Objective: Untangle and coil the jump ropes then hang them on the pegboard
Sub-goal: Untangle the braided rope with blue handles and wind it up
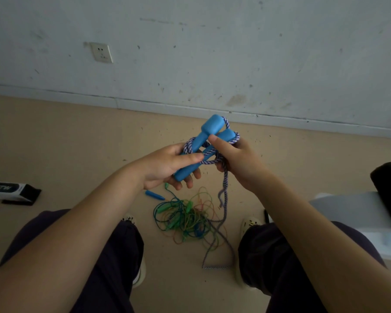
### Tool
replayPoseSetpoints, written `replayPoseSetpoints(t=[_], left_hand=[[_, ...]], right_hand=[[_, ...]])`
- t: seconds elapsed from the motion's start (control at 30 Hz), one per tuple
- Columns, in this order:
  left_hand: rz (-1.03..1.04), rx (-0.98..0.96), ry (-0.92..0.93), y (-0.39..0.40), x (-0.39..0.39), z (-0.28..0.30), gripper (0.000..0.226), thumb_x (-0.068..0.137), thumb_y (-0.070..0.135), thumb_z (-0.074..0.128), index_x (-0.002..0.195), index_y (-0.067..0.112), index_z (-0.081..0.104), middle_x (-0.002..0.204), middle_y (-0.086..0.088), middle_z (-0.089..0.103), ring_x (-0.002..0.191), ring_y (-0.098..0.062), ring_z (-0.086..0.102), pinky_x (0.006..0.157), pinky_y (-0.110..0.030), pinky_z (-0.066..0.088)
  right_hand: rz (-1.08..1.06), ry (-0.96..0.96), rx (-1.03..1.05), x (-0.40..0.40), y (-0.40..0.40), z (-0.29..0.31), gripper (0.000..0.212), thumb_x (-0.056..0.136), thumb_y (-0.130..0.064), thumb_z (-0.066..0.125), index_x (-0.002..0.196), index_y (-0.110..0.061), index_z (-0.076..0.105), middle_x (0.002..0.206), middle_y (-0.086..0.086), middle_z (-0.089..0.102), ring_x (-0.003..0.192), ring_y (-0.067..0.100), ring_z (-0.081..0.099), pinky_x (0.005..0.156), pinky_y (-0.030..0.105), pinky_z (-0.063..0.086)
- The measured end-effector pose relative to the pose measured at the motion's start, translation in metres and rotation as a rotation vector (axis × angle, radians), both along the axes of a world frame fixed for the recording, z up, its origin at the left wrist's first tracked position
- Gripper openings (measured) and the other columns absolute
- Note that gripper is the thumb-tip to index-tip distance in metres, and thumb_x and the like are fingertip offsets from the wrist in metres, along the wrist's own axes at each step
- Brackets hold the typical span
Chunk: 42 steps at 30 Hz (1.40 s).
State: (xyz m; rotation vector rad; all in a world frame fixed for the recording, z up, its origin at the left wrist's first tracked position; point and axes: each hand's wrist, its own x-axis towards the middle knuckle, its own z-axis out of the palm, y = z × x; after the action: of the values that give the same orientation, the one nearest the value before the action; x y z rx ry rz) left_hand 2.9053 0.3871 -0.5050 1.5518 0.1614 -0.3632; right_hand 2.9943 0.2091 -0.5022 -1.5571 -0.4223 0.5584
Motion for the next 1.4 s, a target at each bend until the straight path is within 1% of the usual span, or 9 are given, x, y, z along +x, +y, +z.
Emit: replayPoseSetpoints(t=[0.17, 0.27, 0.47, 0.63, 0.8, 1.03, 1.17, 1.3, 1.4], left_hand=[[0.024, -0.010, 0.050, -0.002, 0.002, 0.001, 0.036, 0.087, 0.046, 0.066, 0.109, 0.017, 0.060, 0.086, -0.009, 0.074, 0.075, -0.025, 0.070, 0.051, -0.026, 0.051], [0.053, -0.006, 0.035, -0.005, 0.003, 0.000, 0.019, 0.098, 0.035, 0.060, 0.102, 0.017, 0.057, 0.074, -0.006, 0.068, 0.062, -0.018, 0.061, 0.048, -0.022, 0.043], [0.127, -0.041, -0.081, -0.007, 0.004, 0.000, 0.015, 0.104, 0.027, 0.051, 0.111, 0.014, 0.055, 0.071, 0.001, 0.058, 0.058, -0.010, 0.049, 0.047, -0.018, 0.036], [0.287, -0.046, -0.146, -0.005, 0.009, -0.001, 0.023, 0.102, 0.030, 0.055, 0.112, 0.010, 0.050, 0.080, -0.008, 0.059, 0.057, -0.010, 0.052, 0.045, -0.018, 0.037], [0.312, 0.027, -0.215, -0.005, 0.008, -0.002, 0.013, 0.102, 0.031, 0.057, 0.107, 0.018, 0.057, 0.069, 0.004, 0.062, 0.055, -0.009, 0.051, 0.046, -0.019, 0.037], [0.418, 0.067, -0.234, -0.010, 0.008, 0.003, 0.024, 0.101, 0.031, 0.058, 0.119, 0.015, 0.054, 0.064, 0.004, 0.062, 0.051, -0.010, 0.048, 0.043, -0.019, 0.036], [0.388, 0.165, -0.230, -0.013, 0.008, 0.000, 0.021, 0.100, 0.031, 0.060, 0.116, 0.019, 0.055, 0.063, 0.002, 0.061, 0.047, -0.009, 0.046, 0.042, -0.020, 0.036], [0.344, 0.106, -0.224, -0.015, 0.008, -0.002, 0.012, 0.098, 0.035, 0.058, 0.108, 0.028, 0.055, 0.060, 0.002, 0.059, 0.046, -0.012, 0.044, 0.040, -0.021, 0.033], [0.339, 0.066, -0.201, -0.014, 0.008, 0.001, 0.022, 0.089, 0.044, 0.052, 0.103, 0.026, 0.054, 0.059, -0.001, 0.058, 0.044, -0.014, 0.043, 0.040, -0.021, 0.030]], right_hand=[[-0.051, -0.073, -0.022, 0.001, -0.001, 0.002, 0.029, 0.093, -0.031, 0.067, 0.095, -0.003, 0.063, 0.064, -0.003, 0.051, 0.055, 0.012, 0.046, 0.049, 0.026, 0.040], [-0.060, -0.070, -0.006, 0.000, -0.001, 0.004, 0.027, 0.094, -0.036, 0.065, 0.089, -0.009, 0.060, 0.064, 0.001, 0.047, 0.053, 0.014, 0.044, 0.047, 0.026, 0.039], [0.132, -0.082, -0.137, -0.005, 0.001, 0.007, 0.046, 0.085, -0.059, 0.055, 0.096, -0.015, 0.058, 0.071, 0.003, 0.052, 0.053, 0.010, 0.044, 0.048, 0.025, 0.037], [0.284, -0.267, -0.351, -0.010, 0.003, 0.003, 0.025, 0.100, -0.030, 0.054, 0.100, -0.005, 0.059, 0.068, -0.004, 0.050, 0.051, 0.002, 0.043, 0.051, 0.018, 0.040], [0.277, -0.166, -0.349, -0.013, 0.005, 0.007, 0.026, 0.106, -0.021, 0.041, 0.091, -0.010, 0.059, 0.057, -0.004, 0.046, 0.044, 0.005, 0.037, 0.043, 0.018, 0.033], [0.230, -0.042, -0.285, -0.009, 0.007, 0.010, 0.033, 0.104, -0.033, 0.044, 0.083, -0.013, 0.059, 0.048, -0.009, 0.038, 0.043, 0.008, 0.029, 0.039, 0.021, 0.026], [0.147, -0.025, -0.306, -0.010, 0.007, 0.010, 0.045, 0.102, -0.046, 0.044, 0.076, -0.013, 0.059, 0.048, -0.004, 0.036, 0.042, 0.011, 0.028, 0.039, 0.021, 0.025], [0.105, -0.017, -0.336, -0.009, 0.002, 0.011, 0.049, 0.100, -0.050, 0.045, 0.069, -0.015, 0.054, 0.049, 0.000, 0.034, 0.041, 0.011, 0.026, 0.040, 0.021, 0.023], [0.111, -0.048, -0.361, -0.009, 0.000, 0.012, 0.050, 0.098, -0.054, 0.046, 0.066, -0.016, 0.053, 0.049, 0.000, 0.035, 0.039, 0.010, 0.027, 0.040, 0.021, 0.024]])
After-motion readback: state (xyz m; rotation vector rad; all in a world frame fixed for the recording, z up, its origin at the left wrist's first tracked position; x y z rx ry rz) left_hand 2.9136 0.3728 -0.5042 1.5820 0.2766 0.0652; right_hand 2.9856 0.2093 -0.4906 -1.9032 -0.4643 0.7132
